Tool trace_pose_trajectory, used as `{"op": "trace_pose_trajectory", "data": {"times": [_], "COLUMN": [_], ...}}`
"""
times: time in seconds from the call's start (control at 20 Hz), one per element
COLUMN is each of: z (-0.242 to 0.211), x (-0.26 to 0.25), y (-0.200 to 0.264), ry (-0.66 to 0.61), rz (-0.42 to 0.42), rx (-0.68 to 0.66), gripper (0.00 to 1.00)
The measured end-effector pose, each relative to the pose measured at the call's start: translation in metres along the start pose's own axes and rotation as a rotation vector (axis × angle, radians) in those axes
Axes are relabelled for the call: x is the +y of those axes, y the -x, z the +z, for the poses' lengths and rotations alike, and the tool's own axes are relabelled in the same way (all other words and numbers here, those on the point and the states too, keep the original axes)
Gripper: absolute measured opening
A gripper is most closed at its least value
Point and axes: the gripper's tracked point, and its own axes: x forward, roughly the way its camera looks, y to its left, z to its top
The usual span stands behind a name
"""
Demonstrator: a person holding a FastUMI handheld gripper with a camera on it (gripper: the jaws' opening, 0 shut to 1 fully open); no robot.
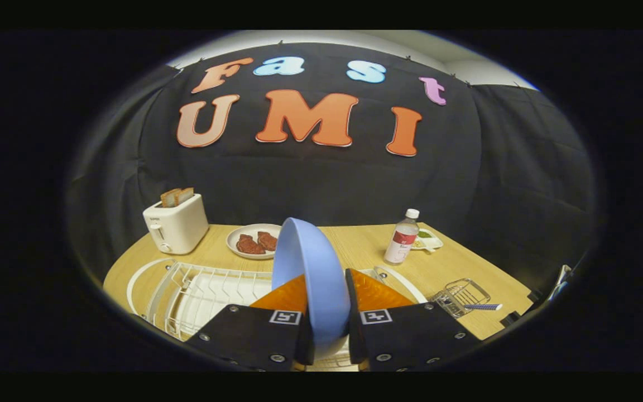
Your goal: Take the plate from the dish rack, then take the spoon from the basket and place it into the plate.
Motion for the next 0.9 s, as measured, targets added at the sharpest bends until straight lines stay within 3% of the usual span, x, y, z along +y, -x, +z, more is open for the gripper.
{"op": "trace_pose_trajectory", "data": {"times": [0.2, 0.45, 0.9], "z": [0.011, 0.004, -0.052], "x": [-0.014, -0.03, -0.066], "y": [0.017, 0.051, 0.124], "ry": [-0.048, -0.161, -0.415], "rz": [0.025, 0.126, 0.33], "rx": [-0.028, -0.016, 0.045], "gripper": [0.24, 0.24, 0.24]}}
